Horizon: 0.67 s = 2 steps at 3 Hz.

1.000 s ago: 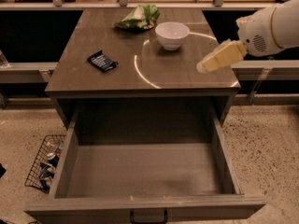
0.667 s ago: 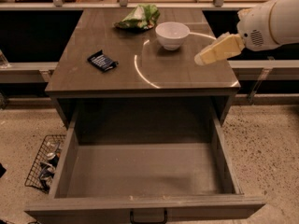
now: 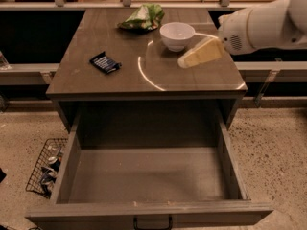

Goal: Place rxbar blueberry into top drawer

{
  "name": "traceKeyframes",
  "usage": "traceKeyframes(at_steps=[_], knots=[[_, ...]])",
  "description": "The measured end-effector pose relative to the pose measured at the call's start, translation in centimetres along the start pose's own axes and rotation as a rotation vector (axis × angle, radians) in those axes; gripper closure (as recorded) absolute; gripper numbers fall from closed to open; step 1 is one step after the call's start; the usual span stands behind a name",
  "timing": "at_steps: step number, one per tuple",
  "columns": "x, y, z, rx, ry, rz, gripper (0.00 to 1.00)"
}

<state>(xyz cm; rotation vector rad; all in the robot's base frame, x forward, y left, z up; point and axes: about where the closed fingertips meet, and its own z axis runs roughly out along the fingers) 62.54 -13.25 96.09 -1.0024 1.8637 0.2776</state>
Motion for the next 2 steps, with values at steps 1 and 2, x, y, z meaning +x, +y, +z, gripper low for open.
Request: traceKeyframes(at_steps=[1,2], knots=[[-2.2,2.2,7.5,-0.098,-0.099,0.015,0.0],[-4.6,3.8,14.1,-0.153,-0.176,0.019,0.0]])
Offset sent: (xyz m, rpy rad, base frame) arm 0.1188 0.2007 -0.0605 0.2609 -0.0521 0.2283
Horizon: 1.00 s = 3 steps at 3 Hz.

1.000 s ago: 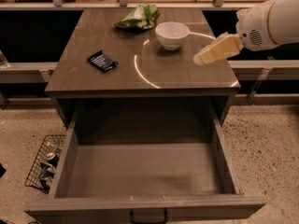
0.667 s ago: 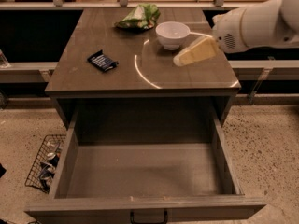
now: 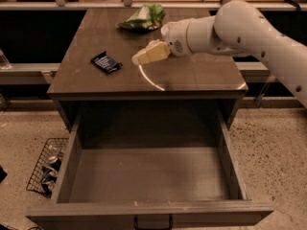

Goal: Place rxbar blueberry into top drawer

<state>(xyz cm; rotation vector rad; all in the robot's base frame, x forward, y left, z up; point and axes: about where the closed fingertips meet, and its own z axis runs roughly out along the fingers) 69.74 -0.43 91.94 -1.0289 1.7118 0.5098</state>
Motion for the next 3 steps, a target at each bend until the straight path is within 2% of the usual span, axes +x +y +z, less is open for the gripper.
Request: traceKeyframes(at_steps=[1,2,3], knots=[[-0.5,0.5,4.5,-0.004,-0.028,-0.01,0.0],[-0.4,1.6,7.7,0.018,-0.024,-0.024,0.0],[0.7,2.6,11.0,0.025,-0.021,0.003,0.0]])
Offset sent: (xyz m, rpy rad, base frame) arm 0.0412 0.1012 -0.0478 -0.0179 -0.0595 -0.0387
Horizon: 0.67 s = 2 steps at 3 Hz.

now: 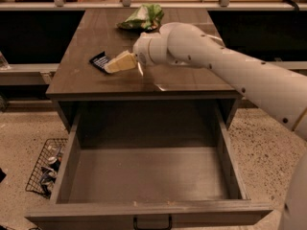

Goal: Place rxbar blueberry into top drawer

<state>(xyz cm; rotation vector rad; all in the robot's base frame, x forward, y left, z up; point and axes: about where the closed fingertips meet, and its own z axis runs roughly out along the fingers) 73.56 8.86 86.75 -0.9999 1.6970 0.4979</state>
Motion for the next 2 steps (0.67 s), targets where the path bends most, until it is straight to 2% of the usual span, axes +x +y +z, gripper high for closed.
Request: traceKeyframes(at_steps=[1,2], knots=[[1.5,0.9,2.1,-0.015,-0.021,0.057,0.0],[2.1,2.1,4.0,-0.053,-0.051,0.104,0.0]])
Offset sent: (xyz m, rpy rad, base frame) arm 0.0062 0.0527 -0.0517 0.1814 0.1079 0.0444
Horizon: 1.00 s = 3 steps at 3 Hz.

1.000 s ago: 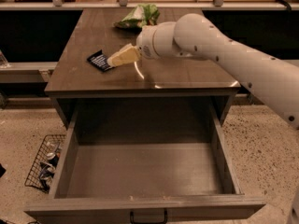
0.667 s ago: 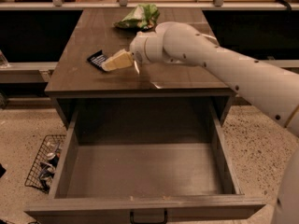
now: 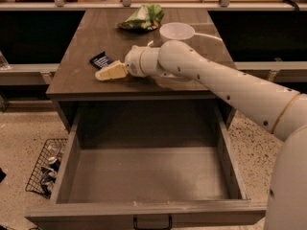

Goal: Place rxbar blueberry into top drawer

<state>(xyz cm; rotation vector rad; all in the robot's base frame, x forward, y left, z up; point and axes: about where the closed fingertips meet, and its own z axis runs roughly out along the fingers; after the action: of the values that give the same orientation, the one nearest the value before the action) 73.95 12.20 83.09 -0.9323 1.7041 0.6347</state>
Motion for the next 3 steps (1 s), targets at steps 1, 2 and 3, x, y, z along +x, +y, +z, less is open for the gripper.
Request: traceKeyframes(at_steps=[1,2,3], knots=[[0.34,1.11,1.72,-0.04,-0.022,0.033,0.0],[0.1,1.71,2.43,-0.058,-0.028,0.037,0.18],[-0.05,1.71,2.38,-0.058,-0.028,0.037,0.41]])
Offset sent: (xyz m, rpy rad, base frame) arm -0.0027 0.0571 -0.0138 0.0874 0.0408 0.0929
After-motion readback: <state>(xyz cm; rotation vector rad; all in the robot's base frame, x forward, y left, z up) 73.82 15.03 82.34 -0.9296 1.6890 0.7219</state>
